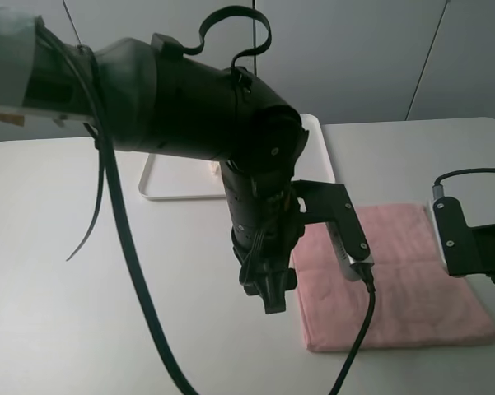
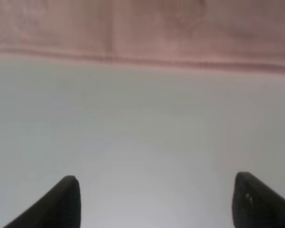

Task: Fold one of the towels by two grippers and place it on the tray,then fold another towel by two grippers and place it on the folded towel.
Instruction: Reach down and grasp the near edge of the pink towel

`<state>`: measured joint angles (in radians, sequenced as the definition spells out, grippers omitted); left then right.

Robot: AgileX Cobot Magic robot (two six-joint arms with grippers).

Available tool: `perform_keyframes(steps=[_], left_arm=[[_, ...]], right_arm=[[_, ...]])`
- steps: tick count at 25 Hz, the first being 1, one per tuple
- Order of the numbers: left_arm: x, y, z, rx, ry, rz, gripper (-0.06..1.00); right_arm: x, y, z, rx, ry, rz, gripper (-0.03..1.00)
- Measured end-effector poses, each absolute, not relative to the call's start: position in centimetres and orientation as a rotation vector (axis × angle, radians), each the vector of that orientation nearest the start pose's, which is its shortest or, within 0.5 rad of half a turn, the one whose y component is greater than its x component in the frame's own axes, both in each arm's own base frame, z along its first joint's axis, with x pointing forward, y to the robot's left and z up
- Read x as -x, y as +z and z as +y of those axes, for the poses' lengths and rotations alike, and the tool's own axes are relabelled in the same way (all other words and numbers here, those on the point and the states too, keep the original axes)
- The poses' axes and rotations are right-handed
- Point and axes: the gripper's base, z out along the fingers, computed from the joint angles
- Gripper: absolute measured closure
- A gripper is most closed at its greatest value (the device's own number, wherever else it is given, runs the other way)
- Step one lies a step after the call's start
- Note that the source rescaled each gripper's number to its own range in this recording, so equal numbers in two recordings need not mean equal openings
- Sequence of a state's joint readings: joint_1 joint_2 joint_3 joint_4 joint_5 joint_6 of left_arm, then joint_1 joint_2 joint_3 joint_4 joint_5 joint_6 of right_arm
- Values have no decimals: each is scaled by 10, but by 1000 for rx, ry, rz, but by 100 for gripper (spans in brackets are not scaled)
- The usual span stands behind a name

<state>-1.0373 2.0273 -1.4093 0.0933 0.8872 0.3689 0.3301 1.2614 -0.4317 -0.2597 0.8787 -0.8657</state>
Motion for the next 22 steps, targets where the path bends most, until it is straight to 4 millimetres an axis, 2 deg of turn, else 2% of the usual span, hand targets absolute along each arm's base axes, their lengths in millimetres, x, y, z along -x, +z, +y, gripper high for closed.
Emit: perform_keyframes(steps=[5, 11, 15, 22], left_arm=[[-186, 157, -358, -2042, 0, 2141, 10], [-165, 134, -372, -2127, 7, 2101, 10], [-157, 124, -377, -2146, 13, 2106, 10], [-145, 121, -384, -2142, 15, 2080, 10]], right_arm=[[-143, 154, 30, 2046, -295, 2458, 0], [-145, 154, 32, 2030, -302, 2426, 0], [-148, 154, 33, 2019, -309, 2398, 0], [-149, 154, 33, 2015, -312, 2388, 0]])
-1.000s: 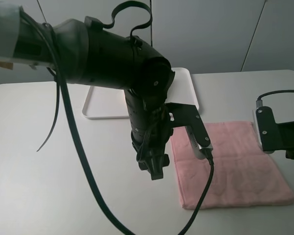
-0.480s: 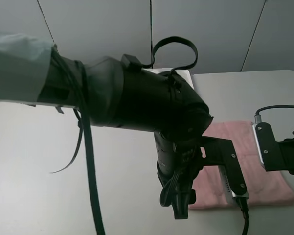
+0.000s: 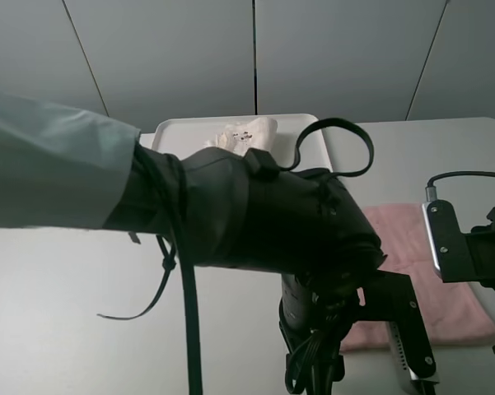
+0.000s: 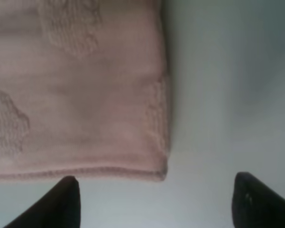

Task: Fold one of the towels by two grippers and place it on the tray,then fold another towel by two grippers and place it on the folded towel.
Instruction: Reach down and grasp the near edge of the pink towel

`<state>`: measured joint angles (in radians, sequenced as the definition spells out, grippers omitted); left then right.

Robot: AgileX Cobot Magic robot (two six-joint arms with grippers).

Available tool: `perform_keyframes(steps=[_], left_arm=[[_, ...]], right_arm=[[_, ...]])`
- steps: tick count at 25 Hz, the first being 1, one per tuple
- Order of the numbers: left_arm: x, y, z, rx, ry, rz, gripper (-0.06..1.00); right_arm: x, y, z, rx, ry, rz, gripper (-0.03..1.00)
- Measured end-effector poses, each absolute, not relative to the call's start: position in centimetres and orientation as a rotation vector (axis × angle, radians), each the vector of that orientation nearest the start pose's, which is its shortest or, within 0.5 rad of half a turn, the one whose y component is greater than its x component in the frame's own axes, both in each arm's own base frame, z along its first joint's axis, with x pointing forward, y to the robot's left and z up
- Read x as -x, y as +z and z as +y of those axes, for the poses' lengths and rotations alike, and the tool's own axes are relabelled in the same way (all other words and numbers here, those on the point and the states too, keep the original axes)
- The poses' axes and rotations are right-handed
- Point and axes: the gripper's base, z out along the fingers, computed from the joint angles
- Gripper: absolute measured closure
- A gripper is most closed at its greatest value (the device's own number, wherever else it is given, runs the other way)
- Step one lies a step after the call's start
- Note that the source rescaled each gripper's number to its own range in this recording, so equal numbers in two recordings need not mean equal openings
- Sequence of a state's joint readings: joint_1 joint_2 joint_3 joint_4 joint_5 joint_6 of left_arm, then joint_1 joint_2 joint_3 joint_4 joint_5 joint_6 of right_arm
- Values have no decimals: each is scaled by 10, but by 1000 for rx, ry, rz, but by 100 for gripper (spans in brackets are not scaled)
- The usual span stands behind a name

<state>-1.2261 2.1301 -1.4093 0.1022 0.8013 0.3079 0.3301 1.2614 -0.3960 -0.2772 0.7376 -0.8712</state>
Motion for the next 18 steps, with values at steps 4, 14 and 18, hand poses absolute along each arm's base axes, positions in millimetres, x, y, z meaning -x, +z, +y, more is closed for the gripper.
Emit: perform_keyframes(steps=[4, 14, 18], left_arm=[[-145, 116, -386, 2352, -40, -2300, 10], [-148, 111, -401, 2303, -90, -2289, 10], [-147, 102, -400, 2271, -100, -2273, 10]], right_arm=[[-149, 154, 33, 2021, -319, 2384, 0], [-150, 154, 33, 2025, -333, 2365, 0], [-151, 154, 33, 2026, -335, 2354, 0]])
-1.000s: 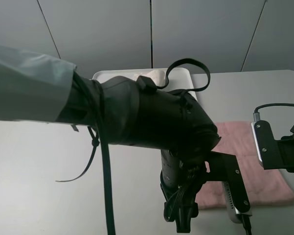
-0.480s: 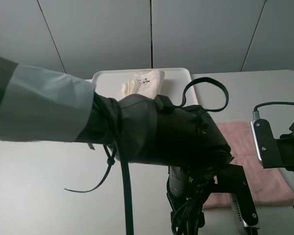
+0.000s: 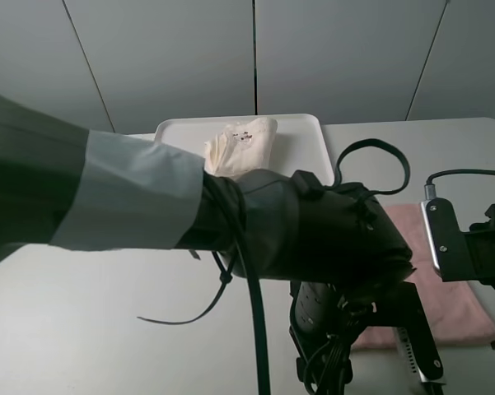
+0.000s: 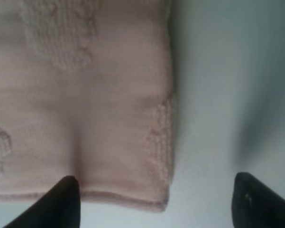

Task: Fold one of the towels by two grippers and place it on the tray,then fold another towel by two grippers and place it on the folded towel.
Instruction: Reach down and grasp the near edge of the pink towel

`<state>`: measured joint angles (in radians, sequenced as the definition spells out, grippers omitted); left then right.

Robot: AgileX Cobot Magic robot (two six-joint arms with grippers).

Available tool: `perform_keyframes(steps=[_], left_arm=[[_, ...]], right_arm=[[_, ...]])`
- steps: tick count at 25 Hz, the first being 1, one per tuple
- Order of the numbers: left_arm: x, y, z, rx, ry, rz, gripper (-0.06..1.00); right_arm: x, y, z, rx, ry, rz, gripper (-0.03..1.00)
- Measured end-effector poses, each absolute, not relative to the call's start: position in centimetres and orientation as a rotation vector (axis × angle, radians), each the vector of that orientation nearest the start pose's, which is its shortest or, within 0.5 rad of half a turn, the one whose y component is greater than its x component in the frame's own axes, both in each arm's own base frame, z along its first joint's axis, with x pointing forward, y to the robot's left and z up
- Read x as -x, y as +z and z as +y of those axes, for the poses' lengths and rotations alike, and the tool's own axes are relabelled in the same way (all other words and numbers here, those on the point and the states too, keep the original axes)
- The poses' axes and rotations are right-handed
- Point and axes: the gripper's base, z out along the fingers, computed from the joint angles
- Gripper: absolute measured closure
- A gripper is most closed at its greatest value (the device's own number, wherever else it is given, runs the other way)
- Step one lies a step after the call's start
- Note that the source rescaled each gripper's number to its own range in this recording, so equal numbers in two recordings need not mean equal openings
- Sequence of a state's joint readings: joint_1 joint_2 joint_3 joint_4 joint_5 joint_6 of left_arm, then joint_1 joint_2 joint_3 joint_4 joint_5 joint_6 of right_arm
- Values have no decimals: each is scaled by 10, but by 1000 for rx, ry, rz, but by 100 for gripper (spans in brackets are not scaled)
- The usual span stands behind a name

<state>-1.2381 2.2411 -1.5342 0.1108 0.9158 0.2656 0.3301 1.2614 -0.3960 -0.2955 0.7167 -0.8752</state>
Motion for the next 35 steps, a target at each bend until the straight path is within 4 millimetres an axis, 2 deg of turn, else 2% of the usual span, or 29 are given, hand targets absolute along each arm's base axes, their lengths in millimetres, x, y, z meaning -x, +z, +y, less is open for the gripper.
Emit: perform_keyframes(steps=[14, 25, 35], left_arm=[[-144, 92, -404, -2189, 114, 2205, 10], [-143, 92, -403, -2177, 131, 2233, 10], [-143, 92, -403, -2177, 131, 2233, 10]], right_arm=[[-151, 154, 34, 2042, -335, 2337, 0], [-130, 123, 29, 2189, -261, 2276, 0], [-128, 115, 32, 2186, -195, 2299, 2]])
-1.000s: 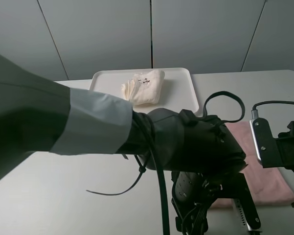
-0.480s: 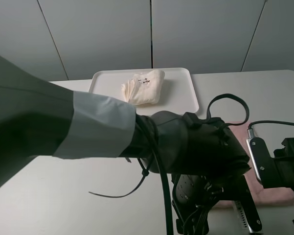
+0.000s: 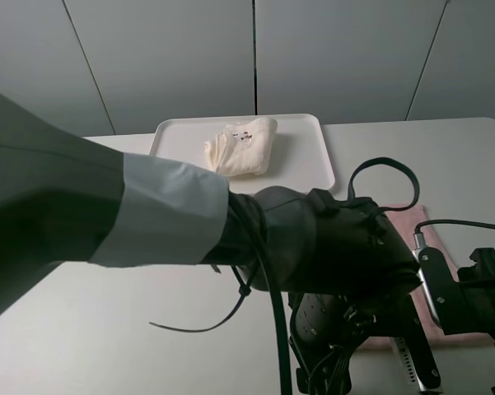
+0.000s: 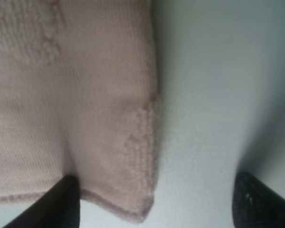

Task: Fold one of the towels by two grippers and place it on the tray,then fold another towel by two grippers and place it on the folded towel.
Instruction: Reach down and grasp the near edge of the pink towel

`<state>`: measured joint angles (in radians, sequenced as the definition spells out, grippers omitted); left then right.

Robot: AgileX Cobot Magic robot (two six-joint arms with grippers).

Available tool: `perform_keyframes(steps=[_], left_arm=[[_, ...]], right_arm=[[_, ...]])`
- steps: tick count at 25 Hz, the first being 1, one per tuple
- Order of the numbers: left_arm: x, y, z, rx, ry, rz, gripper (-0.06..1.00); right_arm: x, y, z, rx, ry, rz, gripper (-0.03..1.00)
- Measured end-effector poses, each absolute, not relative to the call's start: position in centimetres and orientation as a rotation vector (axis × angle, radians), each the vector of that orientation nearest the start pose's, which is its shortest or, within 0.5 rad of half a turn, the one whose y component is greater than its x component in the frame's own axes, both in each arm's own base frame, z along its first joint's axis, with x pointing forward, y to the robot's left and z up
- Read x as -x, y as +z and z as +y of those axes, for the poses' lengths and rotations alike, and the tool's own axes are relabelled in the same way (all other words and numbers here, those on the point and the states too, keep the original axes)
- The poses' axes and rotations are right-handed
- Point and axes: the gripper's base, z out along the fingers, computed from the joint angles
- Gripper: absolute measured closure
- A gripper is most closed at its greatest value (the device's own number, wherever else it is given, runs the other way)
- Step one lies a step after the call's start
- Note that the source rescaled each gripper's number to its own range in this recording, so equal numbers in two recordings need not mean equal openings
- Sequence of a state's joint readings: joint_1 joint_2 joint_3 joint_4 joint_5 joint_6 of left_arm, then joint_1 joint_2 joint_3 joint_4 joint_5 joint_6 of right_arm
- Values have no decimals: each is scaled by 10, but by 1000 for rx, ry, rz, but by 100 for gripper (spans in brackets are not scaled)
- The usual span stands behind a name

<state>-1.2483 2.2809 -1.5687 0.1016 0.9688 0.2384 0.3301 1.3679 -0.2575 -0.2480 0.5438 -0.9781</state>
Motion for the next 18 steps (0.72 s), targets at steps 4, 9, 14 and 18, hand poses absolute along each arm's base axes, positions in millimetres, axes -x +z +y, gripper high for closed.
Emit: perform_keyframes(steps=[4, 9, 14, 18], left_arm=[[-143, 92, -403, -2177, 131, 2233, 10], [-143, 92, -403, -2177, 131, 2233, 10], [-143, 92, -403, -2177, 131, 2233, 10], [-143, 92, -403, -2179, 134, 2235, 10]], right_arm=[[-129, 107, 32, 2238, -163, 2308, 2], [-131, 101, 34, 2250, -144, 2299, 2], [-133, 95, 35, 2269, -134, 2285, 2], [-134, 93, 34, 2306, -143, 2262, 2]])
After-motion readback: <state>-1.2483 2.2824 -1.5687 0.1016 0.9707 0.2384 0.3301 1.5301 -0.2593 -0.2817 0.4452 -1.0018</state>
